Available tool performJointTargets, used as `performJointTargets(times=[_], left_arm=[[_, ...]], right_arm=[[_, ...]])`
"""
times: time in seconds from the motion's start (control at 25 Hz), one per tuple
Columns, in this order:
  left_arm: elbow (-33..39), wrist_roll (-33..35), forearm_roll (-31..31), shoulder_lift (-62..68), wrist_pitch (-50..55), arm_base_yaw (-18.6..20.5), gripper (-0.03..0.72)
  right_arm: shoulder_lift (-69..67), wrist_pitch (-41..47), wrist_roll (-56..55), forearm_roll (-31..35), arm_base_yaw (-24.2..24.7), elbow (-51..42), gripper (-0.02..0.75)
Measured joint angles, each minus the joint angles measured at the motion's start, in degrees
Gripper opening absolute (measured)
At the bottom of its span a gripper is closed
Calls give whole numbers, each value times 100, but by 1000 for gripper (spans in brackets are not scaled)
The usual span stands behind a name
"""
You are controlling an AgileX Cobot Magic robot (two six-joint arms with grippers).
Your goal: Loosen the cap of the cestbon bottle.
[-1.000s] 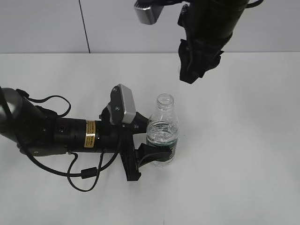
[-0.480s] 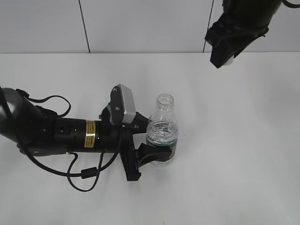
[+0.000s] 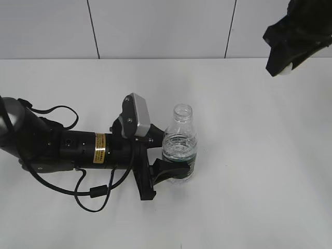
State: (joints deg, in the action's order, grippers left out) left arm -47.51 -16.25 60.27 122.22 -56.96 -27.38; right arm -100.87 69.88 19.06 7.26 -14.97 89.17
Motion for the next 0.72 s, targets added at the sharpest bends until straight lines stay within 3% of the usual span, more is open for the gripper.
performJointTargets(times=[0.12, 0.56, 0.72], left_arm=[[0, 0, -15, 0, -5, 0, 412], [0, 0, -372, 0, 44, 0, 412], [0, 0, -678, 0, 56, 0, 412]], right_arm=[[5, -181, -5, 66, 158, -453, 294], [5, -2552, -176, 648, 218, -2290, 294], [-59, -2694, -178, 807, 218, -2605, 294]])
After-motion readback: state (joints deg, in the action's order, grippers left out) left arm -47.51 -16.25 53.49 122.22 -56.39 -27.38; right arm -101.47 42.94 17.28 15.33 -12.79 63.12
